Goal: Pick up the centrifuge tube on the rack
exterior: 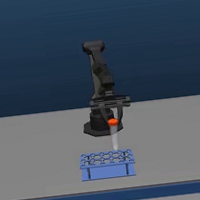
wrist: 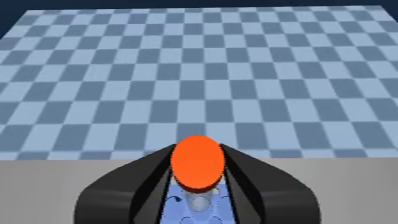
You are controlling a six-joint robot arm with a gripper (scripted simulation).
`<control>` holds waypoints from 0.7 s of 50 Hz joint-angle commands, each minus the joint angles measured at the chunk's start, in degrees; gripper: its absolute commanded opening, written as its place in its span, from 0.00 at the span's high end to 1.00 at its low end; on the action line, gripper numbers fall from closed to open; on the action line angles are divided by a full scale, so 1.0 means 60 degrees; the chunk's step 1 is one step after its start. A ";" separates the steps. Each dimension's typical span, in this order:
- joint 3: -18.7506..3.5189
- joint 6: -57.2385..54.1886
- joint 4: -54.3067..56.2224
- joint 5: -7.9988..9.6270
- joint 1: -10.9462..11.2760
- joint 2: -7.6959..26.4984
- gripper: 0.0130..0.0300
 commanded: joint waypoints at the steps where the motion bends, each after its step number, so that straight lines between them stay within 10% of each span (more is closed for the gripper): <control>1: -0.0052 -0.0380 0.0261 -0.0105 0.0000 -0.0029 1.00; 35: -0.0094 -0.0593 0.0469 -0.0156 0.0000 -0.0053 1.00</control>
